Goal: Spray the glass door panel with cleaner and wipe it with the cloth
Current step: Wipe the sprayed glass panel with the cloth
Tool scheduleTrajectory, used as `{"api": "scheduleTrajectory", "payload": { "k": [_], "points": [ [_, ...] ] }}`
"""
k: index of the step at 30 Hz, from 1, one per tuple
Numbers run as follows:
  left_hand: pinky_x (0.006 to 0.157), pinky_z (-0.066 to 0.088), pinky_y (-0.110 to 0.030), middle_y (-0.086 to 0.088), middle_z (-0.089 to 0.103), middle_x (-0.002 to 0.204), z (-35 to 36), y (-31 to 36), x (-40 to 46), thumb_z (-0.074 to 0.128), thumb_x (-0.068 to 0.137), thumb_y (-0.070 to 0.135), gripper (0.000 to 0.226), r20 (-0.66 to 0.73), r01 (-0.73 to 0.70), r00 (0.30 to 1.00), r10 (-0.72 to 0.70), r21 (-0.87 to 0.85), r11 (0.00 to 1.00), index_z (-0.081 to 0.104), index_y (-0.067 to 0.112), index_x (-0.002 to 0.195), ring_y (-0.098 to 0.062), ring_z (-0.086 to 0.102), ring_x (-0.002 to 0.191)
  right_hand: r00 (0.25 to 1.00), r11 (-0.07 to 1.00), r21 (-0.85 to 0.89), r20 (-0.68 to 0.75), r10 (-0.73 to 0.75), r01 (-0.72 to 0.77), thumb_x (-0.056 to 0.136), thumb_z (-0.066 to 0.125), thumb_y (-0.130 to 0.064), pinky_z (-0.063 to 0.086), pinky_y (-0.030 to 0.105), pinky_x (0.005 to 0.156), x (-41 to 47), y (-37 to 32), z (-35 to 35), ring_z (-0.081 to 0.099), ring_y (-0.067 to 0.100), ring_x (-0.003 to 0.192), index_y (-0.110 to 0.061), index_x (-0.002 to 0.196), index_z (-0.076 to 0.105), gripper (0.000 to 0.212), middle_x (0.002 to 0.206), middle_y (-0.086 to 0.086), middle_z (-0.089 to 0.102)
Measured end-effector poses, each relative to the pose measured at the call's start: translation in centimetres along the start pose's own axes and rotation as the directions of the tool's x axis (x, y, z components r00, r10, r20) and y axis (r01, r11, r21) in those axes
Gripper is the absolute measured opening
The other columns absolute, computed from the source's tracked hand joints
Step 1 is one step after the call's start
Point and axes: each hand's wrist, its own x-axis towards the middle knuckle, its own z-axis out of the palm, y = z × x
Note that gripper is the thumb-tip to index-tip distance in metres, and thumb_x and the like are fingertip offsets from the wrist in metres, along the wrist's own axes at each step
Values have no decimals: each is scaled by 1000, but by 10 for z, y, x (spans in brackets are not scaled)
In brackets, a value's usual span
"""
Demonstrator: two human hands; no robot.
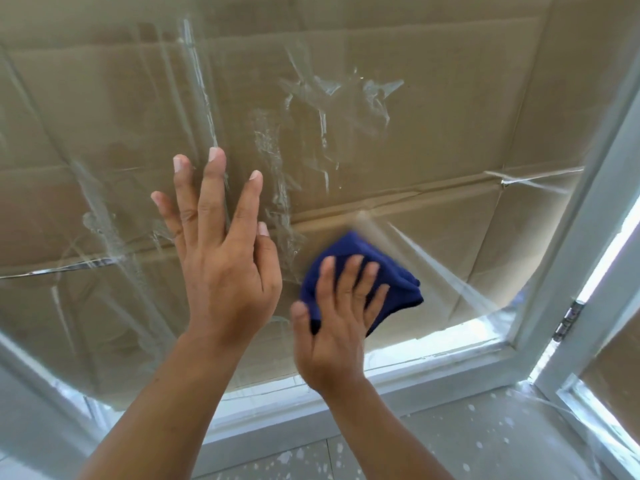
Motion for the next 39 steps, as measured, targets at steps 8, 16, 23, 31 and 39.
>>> {"api": "scheduleTrajectory", "payload": {
  "k": [8,16,23,31,39],
  "points": [
    [119,4,-64,-24,31,155,-7,0,3,53,91,0,48,-20,27,999,-28,-12,1000,51,0,139,-52,16,145,948,963,101,-175,264,-249,105,16,-57,-10,58,122,52,2,-13,-12,27,157,-37,161,-6,63,168,-3,-12],
    [119,7,-65,-25,32,155,-7,1,3,54,90,-1,47,-11,17,1000,-17,-9,1000,54,0,137,-51,16,145,922,914,-151,-34,-386,377,107,32,-52,-5,55,123,41,18,-10,-2,25,157,-30,159,19,58,171,-2,-4],
    [119,4,-63,-25,32,154,-11,3,4,55,89,-1,46,-15,2,1000,-2,-21,1000,56,1,135,-51,16,145,966,992,-35,-233,111,-123,107,20,-52,-3,70,119,88,4,-27,-2,40,155,-16,161,13,65,168,20,4],
    [118,5,-65,-26,33,154,-9,8,16,55,89,-3,45,-55,5,998,-7,-38,999,57,0,133,-52,17,144,953,959,-199,-183,-241,204,106,31,-52,0,63,122,92,24,-37,7,31,157,-26,158,25,59,167,11,11],
    [118,2,-61,-25,29,155,-14,5,26,54,89,0,45,-88,12,996,-14,-21,1000,56,0,135,-53,16,144,943,944,-197,-154,-296,264,106,31,-52,2,68,120,108,11,-42,7,39,155,-17,158,23,63,166,15,12]
  ]
}}
